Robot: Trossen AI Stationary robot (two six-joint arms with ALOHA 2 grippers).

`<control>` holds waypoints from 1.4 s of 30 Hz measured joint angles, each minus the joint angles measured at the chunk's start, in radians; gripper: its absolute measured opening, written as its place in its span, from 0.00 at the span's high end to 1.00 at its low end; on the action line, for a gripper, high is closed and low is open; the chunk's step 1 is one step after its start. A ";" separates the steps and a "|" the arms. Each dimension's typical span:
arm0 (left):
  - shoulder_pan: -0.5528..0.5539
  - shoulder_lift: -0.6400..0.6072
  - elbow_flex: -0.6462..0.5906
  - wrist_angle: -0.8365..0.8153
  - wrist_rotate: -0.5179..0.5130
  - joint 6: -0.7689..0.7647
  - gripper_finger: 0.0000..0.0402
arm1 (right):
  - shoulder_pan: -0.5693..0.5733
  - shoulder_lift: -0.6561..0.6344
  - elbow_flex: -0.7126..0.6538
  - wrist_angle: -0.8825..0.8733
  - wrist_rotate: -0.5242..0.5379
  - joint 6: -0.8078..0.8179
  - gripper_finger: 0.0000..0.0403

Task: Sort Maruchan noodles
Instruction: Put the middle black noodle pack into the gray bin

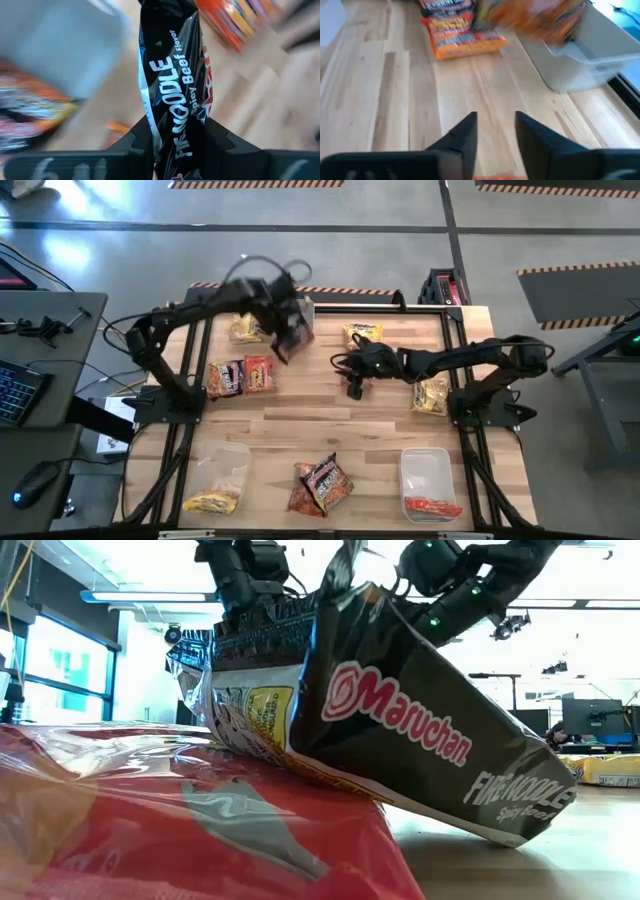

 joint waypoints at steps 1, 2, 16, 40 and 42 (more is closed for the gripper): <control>0.029 0.017 0.040 -0.028 -0.016 -0.016 0.80 | -0.008 -0.005 -0.008 -0.001 0.000 0.000 0.77; 0.060 0.033 0.078 -0.054 -0.033 -0.033 0.80 | -0.016 -0.008 -0.015 0.001 -0.001 0.004 0.81; 0.308 0.313 0.307 -0.124 -0.088 -0.199 0.80 | -0.035 -0.015 -0.036 -0.077 -0.018 0.026 0.97; 0.288 0.390 0.275 -0.143 -0.256 -0.454 0.79 | -0.035 -0.015 -0.036 -0.102 -0.018 0.026 1.00; 0.286 0.391 0.266 -0.141 -0.255 -0.460 0.79 | -0.035 -0.015 -0.036 -0.102 -0.019 0.026 1.00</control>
